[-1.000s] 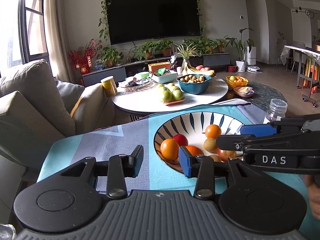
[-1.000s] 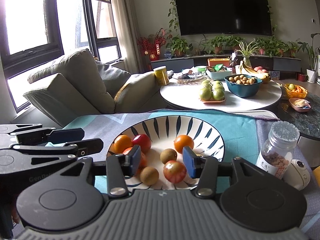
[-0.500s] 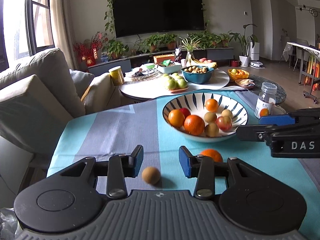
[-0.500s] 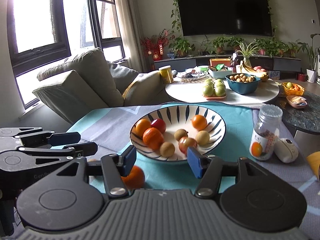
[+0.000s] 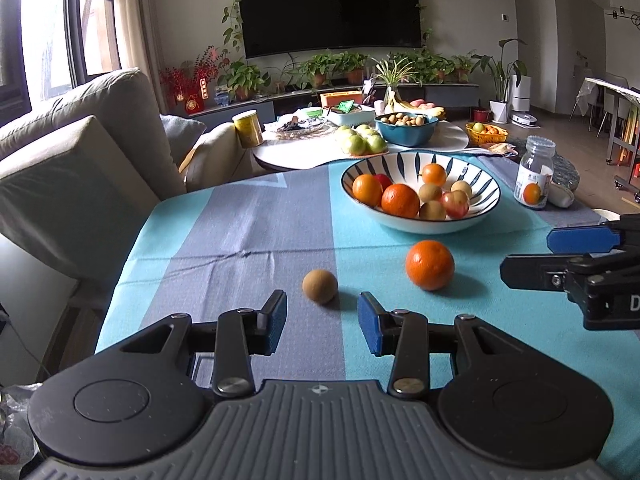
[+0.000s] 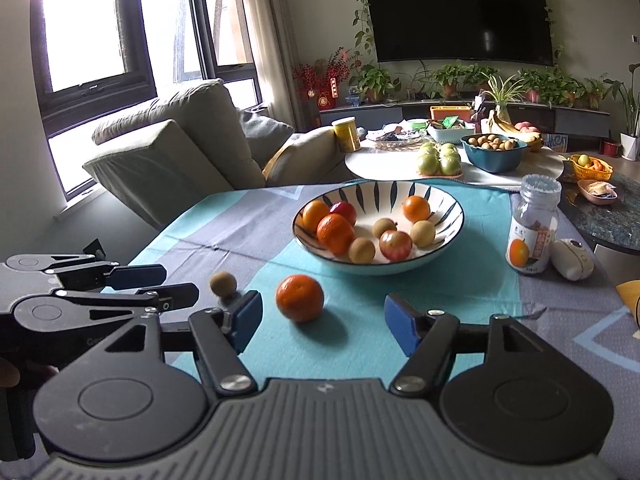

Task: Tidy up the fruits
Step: 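Move both grippers back to the last kiwi and large orange, then close the left gripper around the brown kiwi and lift it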

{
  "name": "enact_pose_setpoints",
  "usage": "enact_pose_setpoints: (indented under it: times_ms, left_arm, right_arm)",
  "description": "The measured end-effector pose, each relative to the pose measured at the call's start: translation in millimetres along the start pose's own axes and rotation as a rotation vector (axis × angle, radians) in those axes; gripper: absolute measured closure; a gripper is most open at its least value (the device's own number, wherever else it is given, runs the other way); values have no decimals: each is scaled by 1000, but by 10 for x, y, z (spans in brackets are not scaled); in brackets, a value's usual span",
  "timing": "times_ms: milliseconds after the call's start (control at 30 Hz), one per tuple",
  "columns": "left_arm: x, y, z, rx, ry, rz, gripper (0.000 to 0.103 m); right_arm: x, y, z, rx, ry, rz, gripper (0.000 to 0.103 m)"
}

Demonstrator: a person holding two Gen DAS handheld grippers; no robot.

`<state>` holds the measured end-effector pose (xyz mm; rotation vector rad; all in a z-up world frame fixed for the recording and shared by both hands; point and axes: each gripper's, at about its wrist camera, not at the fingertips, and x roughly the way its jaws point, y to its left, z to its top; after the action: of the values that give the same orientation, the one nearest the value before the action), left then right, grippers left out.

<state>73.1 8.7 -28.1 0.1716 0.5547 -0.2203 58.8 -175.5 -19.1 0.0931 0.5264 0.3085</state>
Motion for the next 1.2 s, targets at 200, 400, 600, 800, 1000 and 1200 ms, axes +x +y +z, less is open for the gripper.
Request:
enact_pose_setpoints:
  times_ms: [200,400,600,800,1000,1200]
  left_arm:
    - [0,7,-57,-1,16,8,66]
    - [168,-9,-17,10,26,0,66]
    - [451,11,45,8,54,22,66]
    - [560,21,66,0,53,5,66]
    - [544,61,55,-28,45,-7,78]
    - [386,105,54,-42,12,-16,79]
  right_arm:
    - [-2,37,-77,-9,15,8,24]
    - [45,51,-102,-6,33,4,24]
    - [44,41,-114,-2,36,1,24]
    - [84,16,-111,8,44,-8,24]
    - [123,10,-119,13,54,-10,24]
    - [169,27,-109,13,63,-6,24]
